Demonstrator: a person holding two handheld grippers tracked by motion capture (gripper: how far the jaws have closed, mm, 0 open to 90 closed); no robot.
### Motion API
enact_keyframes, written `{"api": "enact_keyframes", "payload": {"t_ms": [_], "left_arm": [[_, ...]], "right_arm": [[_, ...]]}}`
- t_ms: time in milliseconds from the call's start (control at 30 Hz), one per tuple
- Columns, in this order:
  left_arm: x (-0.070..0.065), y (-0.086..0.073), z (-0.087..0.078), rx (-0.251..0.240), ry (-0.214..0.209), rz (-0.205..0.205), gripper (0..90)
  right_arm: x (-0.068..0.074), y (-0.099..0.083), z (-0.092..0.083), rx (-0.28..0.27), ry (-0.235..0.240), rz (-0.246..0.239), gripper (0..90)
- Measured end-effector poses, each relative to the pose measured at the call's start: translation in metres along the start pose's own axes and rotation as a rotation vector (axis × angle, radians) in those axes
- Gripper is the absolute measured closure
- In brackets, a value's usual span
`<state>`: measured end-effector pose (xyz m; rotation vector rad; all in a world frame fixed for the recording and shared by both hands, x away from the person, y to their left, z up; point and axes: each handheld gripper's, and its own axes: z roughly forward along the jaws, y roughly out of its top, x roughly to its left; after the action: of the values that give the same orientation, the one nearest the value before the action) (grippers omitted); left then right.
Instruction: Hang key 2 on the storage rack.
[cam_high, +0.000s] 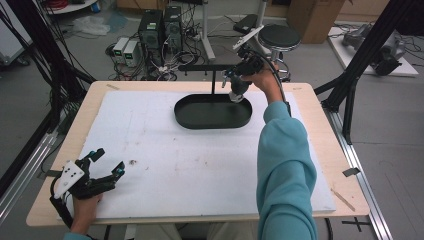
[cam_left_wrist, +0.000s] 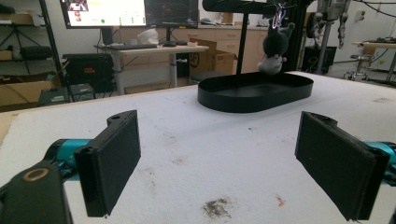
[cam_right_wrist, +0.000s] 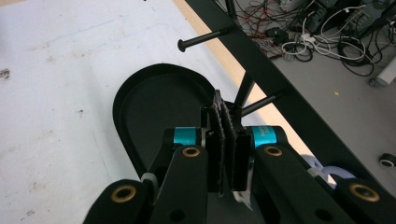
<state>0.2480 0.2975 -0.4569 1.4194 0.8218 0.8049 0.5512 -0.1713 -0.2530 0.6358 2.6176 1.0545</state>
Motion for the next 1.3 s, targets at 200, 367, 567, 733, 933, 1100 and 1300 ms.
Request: {"api": "enact_keyframes", "payload": {"t_ms": [200,367,567,733,933,1100,1300], "left_arm": [[0.000,0.000,0.000,0.000,0.000,0.000,14.6],[0.000,0.000,0.000,-0.003,0.000,0.000,14.6],[0.000,0.000,0.000,-0.003,0.000,0.000,14.6],[0.000,0.000,0.000,-0.002,-0.001,-0.001,14.6],[0.000,0.000,0.000,-0.003,0.000,-0.001,14.6],[0.000,0.000,0.000,-0.001,0.000,0.000,14.6],[0.000,0.000,0.000,0.000,-0.001,0.001,14.6]], "right_arm": [[-0.002,-0.001,0.000,0.012,-0.010,-0.005,88.6],[-0.002,-0.001,0.003,0.019,-0.019,-0.002,88.6],[-0.002,-0.001,0.007,0.030,-0.026,-0.006,88.6],[-0.005,-0.001,0.007,0.016,-0.044,-0.008,88.6],[-0.008,-0.003,0.006,0.015,-0.047,-0.006,88.6],[-0.009,-0.003,0.007,0.007,-0.057,0.004,88.6],[-0.012,-0.004,0.008,-0.002,-0.068,0.004,88.5]]}}
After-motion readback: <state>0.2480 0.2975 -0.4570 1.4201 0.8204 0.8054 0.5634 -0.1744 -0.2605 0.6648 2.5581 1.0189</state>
